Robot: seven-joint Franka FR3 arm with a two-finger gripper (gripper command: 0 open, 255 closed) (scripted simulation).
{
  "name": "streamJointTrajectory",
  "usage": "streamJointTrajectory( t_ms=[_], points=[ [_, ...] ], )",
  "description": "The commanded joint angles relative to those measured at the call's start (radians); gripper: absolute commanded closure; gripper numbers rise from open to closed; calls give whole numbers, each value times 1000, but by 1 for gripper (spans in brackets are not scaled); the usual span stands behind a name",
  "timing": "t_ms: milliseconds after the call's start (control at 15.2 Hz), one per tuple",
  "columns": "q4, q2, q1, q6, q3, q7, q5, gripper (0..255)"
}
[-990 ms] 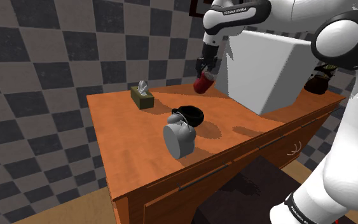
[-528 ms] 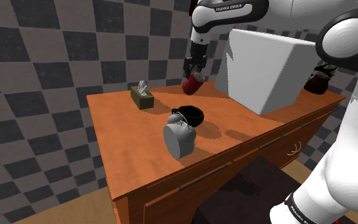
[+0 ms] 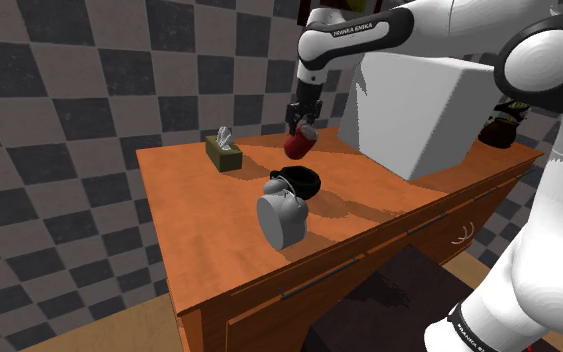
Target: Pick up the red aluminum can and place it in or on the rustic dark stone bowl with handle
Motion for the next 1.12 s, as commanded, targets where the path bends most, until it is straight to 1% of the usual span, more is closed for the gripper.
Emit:
streamJointTrajectory(
  t_ms=[0,594,1056],
  points=[
    [-21,6,0,28,0,-1,1,255],
    [-98,36,-1,135,3,-4,7,255],
    [-98,36,-1,135,3,-4,7,255]
  ],
)
